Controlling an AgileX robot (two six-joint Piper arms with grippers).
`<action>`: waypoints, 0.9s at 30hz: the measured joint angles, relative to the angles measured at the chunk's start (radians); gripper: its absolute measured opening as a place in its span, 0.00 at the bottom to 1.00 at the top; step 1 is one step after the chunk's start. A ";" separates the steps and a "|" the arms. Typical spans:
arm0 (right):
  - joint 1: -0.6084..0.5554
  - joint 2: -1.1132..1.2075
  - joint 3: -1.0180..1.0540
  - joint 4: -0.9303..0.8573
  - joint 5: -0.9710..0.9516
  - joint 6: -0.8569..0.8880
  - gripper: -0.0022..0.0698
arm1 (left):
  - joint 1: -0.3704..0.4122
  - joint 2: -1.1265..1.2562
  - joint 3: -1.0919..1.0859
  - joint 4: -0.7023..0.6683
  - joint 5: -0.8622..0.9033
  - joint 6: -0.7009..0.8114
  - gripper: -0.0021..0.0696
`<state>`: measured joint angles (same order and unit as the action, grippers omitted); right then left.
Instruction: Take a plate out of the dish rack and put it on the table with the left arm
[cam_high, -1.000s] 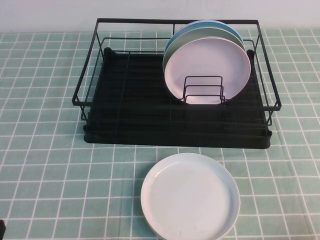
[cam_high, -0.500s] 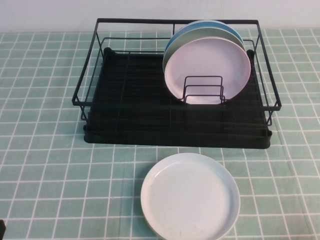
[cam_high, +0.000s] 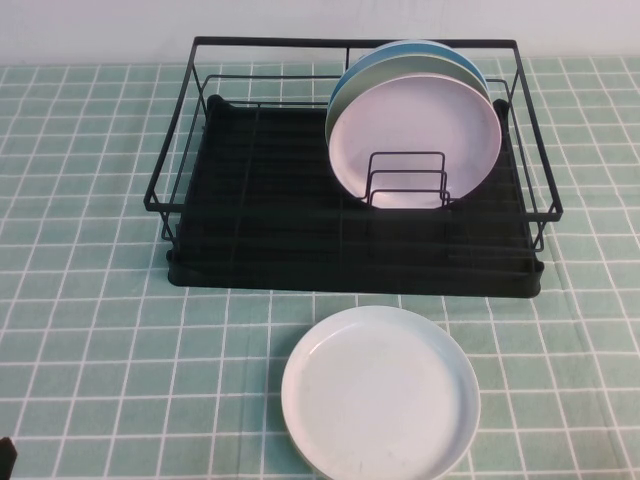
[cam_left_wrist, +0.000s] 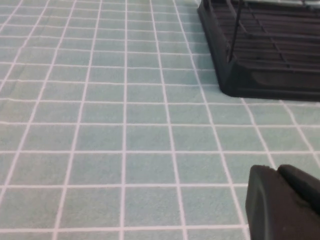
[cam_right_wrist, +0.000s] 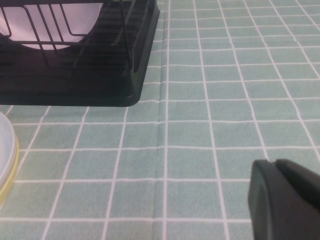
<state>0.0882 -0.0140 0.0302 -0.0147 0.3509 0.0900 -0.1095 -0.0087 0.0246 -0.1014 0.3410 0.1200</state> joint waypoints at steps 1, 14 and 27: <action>0.000 0.000 0.000 0.000 0.000 0.000 0.00 | 0.000 0.000 0.000 -0.016 -0.008 -0.003 0.03; 0.000 0.000 0.000 0.000 0.000 0.000 0.00 | 0.000 0.000 0.000 -0.482 -0.272 -0.279 0.03; 0.000 0.000 0.000 0.000 0.000 0.000 0.00 | 0.000 0.000 0.000 -0.587 -0.480 -0.318 0.03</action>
<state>0.0882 -0.0140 0.0302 -0.0147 0.3509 0.0900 -0.1095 -0.0087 0.0246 -0.6888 -0.1386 -0.1985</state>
